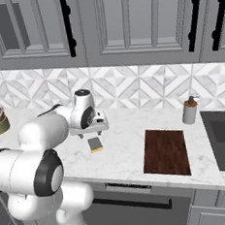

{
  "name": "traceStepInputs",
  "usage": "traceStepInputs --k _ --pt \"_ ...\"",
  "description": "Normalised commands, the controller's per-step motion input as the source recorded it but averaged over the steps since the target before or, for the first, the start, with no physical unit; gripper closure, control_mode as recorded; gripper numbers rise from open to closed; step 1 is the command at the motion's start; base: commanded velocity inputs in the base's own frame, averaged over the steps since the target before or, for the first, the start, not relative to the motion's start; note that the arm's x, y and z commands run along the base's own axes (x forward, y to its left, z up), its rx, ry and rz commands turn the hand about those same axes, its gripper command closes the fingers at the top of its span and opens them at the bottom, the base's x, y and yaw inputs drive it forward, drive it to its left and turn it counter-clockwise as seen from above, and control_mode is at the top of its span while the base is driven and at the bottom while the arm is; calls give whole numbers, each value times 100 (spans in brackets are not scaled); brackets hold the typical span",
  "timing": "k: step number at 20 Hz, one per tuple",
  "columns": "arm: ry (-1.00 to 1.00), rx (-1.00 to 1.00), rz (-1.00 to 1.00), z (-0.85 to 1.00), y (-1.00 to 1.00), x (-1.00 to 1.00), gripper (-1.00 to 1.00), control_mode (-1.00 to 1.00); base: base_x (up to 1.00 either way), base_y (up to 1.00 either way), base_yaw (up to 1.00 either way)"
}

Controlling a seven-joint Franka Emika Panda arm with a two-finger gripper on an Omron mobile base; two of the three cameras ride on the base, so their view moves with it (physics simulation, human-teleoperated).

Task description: Pick up the sponge from the counter and clean the cutting board by briefly scrubbing or pressing down on the cutting board. Once finished, release the sponge.

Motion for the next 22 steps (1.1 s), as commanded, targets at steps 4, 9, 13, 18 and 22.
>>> traceStepInputs --k 4,9,13,18,22 --pt "11 -5 0 -46 1 4 -100 -100 0 0 0" --pt "16 0 0 -30 0 1 -100 -100 0 0 0" --pt "2 -5 0 -27 0 6 -100 -100 0 0 0" --pt "-1 -4 0 -21 0 1 -100 -100 0 0 0" --pt "0 -5 0 -28 0 1 -100 -100 0 0 0"
